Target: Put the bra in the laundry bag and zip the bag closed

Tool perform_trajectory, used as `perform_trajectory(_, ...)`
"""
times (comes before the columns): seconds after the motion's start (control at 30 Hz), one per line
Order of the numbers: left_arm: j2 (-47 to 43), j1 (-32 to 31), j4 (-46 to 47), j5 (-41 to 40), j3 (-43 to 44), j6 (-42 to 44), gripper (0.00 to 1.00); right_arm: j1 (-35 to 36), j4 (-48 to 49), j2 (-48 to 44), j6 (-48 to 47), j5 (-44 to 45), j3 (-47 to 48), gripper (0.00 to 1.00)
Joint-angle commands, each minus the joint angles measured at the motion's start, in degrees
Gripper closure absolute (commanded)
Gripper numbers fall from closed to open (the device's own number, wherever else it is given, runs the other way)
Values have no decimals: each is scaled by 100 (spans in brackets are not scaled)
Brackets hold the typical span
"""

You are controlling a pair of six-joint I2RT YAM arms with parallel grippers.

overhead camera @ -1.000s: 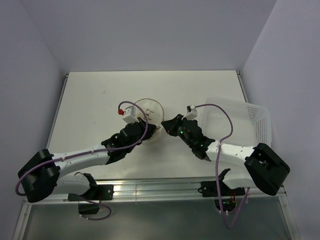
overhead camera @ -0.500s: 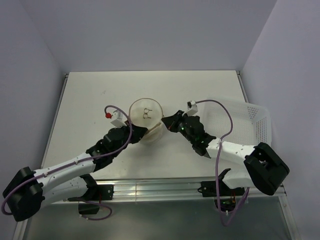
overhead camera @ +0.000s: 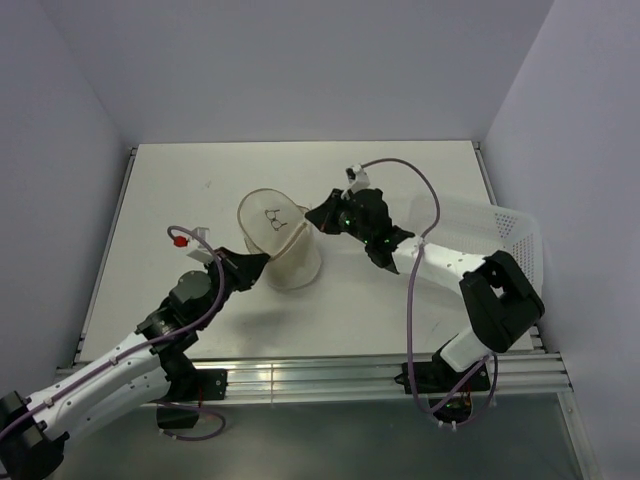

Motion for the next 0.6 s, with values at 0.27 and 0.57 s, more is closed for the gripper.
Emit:
perform_trajectory(0.27, 953, -321, 1505, 39, -82, -171, 100, 52, -1765, -940, -381, 342, 430, 22)
perform_trajectory(0.57, 1393, -849, 2323, -366, -153, -259, 100, 1071, -1018, -2541, 1087, 764, -1444, 31)
